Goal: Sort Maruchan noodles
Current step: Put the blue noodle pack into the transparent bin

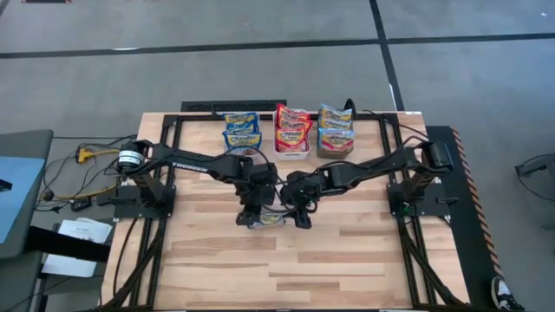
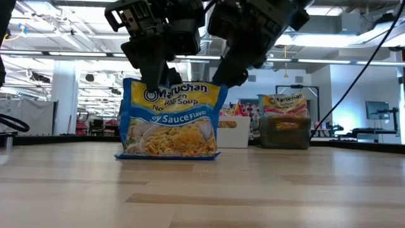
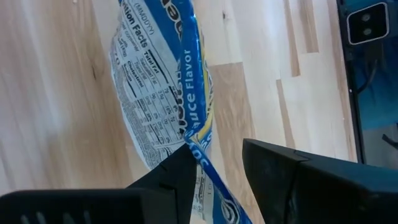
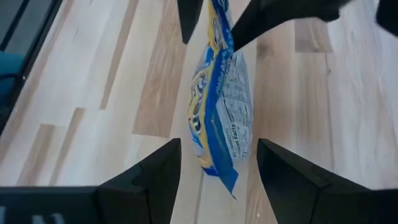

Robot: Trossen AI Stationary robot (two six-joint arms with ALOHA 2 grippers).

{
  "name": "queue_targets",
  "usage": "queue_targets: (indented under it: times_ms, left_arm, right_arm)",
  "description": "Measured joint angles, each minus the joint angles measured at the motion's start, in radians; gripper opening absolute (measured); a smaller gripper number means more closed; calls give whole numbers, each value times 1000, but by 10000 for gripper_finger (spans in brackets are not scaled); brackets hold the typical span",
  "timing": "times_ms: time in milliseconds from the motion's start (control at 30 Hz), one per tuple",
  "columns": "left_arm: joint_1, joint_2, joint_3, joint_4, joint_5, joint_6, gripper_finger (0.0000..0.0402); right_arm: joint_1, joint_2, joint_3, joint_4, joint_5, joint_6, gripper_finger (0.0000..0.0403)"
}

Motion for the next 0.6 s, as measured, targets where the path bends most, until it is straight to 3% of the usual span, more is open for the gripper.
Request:
queue_targets:
  times_ms: [467,600]
  left_arm:
    - [0,-1,1,34,-25,-5,116]
    - [-2,-1,0,77,-26,-37,116]
  right_arm:
    - [-6,1,-79,145,-4,-25,234]
    - [2,63,-79,163,-9,-9,234]
